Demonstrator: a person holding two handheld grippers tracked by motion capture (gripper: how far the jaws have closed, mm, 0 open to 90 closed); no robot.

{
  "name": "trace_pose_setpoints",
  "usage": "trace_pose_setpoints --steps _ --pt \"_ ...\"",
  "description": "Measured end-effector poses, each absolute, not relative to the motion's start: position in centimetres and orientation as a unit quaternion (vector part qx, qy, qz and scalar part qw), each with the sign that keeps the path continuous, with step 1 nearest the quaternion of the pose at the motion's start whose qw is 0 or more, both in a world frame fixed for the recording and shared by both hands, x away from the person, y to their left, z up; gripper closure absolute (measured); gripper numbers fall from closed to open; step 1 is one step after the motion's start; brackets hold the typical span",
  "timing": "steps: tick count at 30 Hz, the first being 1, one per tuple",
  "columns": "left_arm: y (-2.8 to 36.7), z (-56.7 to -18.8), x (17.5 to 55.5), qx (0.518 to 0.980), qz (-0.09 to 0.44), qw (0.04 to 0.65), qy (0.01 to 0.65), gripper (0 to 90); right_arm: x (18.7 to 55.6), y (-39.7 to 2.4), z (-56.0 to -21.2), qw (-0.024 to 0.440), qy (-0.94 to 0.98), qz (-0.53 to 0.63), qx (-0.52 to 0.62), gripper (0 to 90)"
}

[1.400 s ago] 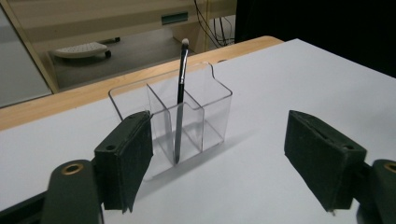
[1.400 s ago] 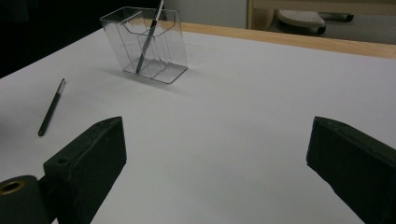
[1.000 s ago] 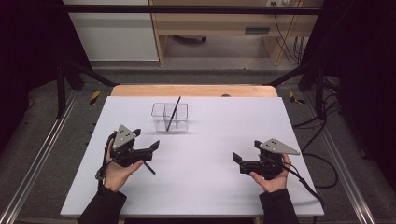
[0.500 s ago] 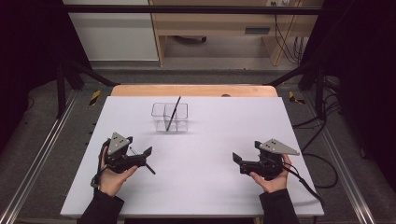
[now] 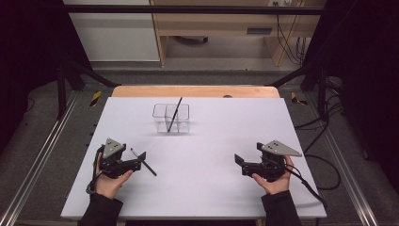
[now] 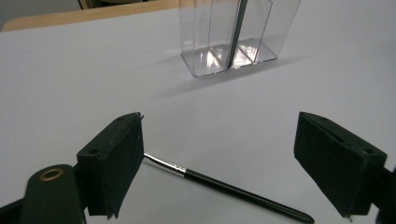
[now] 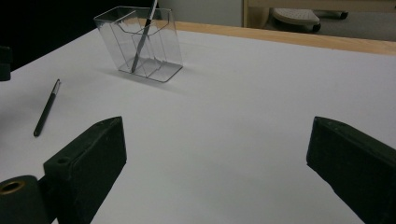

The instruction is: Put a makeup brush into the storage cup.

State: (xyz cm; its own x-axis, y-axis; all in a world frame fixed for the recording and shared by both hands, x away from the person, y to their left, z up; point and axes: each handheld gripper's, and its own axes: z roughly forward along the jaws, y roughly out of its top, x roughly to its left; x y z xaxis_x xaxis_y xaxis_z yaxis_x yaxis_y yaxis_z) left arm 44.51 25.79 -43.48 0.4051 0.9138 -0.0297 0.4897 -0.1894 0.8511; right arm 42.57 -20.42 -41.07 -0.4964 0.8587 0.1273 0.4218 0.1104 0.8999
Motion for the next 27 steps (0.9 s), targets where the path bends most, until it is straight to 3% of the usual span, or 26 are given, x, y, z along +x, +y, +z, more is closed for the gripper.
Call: trace_pose_setpoints --steps 27 --pt "25.1 -47.2 45.7 0.747 0.225 0.336 0.528 20.6 42.8 -20.0 -41.7 0.218 0.72 0.482 0.449 5.9"
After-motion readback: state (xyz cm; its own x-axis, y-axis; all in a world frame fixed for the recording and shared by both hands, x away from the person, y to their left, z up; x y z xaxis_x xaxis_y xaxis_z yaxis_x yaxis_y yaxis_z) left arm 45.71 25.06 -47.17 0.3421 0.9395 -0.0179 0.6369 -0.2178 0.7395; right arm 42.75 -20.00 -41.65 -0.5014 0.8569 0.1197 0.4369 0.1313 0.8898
